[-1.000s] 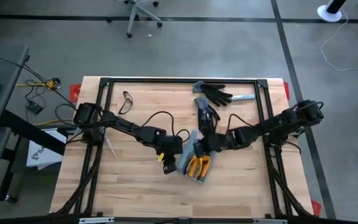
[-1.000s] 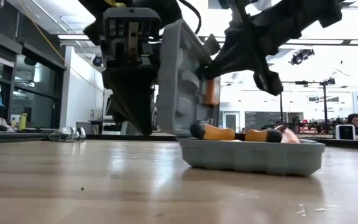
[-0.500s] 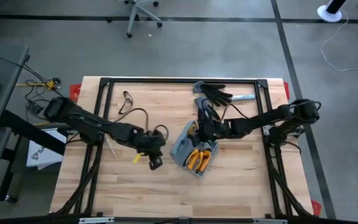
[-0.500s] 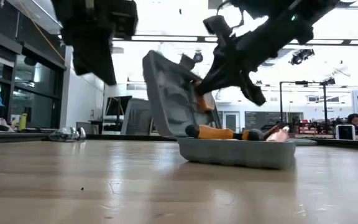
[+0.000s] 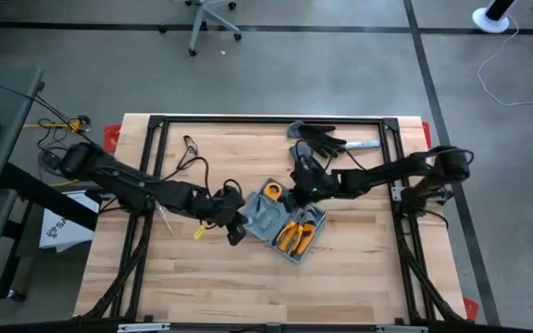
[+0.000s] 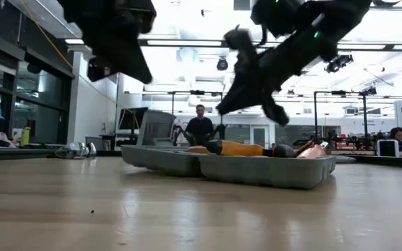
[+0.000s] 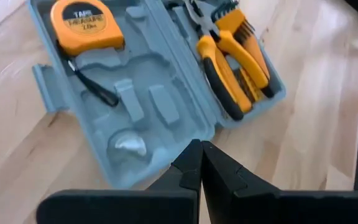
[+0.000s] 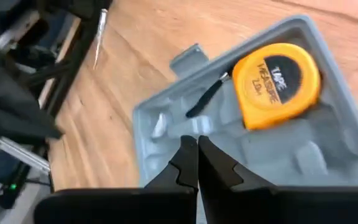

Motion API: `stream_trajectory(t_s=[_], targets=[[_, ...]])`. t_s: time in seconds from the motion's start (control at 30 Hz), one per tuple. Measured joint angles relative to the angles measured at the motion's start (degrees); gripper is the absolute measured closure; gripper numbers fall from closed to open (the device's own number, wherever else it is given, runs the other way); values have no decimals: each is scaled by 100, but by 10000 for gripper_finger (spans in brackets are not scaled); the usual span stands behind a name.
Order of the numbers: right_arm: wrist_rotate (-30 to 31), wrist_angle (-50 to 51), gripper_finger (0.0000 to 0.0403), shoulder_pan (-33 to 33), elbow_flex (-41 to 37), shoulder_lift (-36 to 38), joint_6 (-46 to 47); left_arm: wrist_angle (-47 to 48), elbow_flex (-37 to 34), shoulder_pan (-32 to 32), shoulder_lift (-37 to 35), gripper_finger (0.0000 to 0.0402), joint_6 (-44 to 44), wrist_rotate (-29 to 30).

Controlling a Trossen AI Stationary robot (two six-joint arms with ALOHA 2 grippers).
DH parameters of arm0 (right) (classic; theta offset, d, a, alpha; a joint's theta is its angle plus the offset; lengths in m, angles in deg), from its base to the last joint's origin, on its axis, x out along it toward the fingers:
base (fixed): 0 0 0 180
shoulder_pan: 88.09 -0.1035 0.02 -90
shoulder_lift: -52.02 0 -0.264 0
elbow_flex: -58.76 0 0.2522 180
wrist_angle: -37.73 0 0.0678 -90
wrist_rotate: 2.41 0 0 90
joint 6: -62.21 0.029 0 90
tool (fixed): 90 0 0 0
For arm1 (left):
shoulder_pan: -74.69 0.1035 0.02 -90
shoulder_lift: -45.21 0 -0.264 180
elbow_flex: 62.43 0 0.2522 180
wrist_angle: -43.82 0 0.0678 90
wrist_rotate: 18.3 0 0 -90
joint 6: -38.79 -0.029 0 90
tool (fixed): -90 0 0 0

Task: Prefit tool cases
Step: Open the gray toolbox

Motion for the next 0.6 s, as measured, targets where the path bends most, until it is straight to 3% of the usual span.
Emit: stream_trajectory(t_s=[0.2,0.37,0.6], targets=[[415,1929,403,-90,0,713,-243,-481,-2,74,602,401,39,-85],[560,3256,403,-101,0,821,-399,-604,-2,44,1179,402,227,-655],[513,3112,403,-75,-354,630,-336,-635,-6,-142,1661,402,453,-961]])
